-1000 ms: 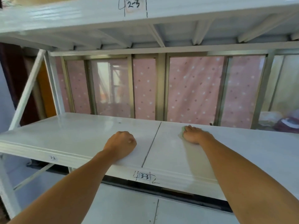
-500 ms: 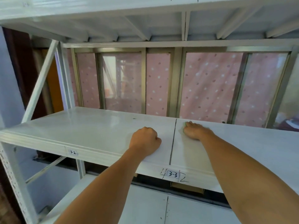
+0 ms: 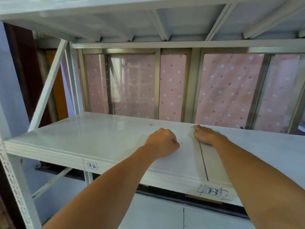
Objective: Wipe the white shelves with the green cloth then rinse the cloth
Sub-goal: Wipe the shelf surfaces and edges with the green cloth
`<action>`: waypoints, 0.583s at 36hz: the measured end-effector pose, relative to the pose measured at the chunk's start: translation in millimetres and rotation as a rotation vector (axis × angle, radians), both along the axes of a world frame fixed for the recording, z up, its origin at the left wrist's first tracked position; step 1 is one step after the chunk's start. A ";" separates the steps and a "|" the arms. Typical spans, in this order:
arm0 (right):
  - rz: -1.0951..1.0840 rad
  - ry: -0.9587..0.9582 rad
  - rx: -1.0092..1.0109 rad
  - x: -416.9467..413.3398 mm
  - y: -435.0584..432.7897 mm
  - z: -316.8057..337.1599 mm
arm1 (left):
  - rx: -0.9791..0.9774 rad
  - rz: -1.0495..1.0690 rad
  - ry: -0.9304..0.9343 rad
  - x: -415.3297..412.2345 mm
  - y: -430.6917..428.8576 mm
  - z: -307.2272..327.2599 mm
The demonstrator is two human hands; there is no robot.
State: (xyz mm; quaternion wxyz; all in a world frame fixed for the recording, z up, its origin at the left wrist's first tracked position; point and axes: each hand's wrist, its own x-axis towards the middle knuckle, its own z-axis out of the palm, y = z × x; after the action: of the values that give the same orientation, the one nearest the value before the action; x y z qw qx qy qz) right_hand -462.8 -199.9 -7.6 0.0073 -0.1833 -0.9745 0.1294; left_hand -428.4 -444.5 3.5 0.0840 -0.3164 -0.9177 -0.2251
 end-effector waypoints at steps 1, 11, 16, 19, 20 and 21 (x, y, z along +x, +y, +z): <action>0.003 0.001 0.002 -4.1 -3.5 0.0 | -0.022 -0.004 0.033 -5.0 -3.1 0.8; 0.009 -0.031 0.041 -58.2 -48.3 -2.3 | -0.115 0.015 0.101 -56.5 -50.9 7.0; 0.032 -0.038 0.020 -87.4 -77.3 -5.9 | -0.159 0.169 0.179 -87.2 -97.3 8.4; 0.044 -0.041 0.021 -101.5 -101.1 -6.1 | -0.203 0.195 0.207 -106.0 -131.1 6.6; 0.046 -0.041 0.026 -106.2 -108.9 -6.3 | -0.206 0.201 0.208 -111.3 -142.3 6.3; 0.045 -0.041 0.030 -109.9 -117.2 -5.9 | -0.208 0.207 0.206 -116.2 -153.4 5.6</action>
State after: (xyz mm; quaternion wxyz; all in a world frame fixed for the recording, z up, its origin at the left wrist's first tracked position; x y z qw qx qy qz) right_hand -572.7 -317.1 -13.6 -0.0127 -0.1638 -0.9801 0.1110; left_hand -544.5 -598.0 9.1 0.1671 -0.2485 -0.9503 -0.0853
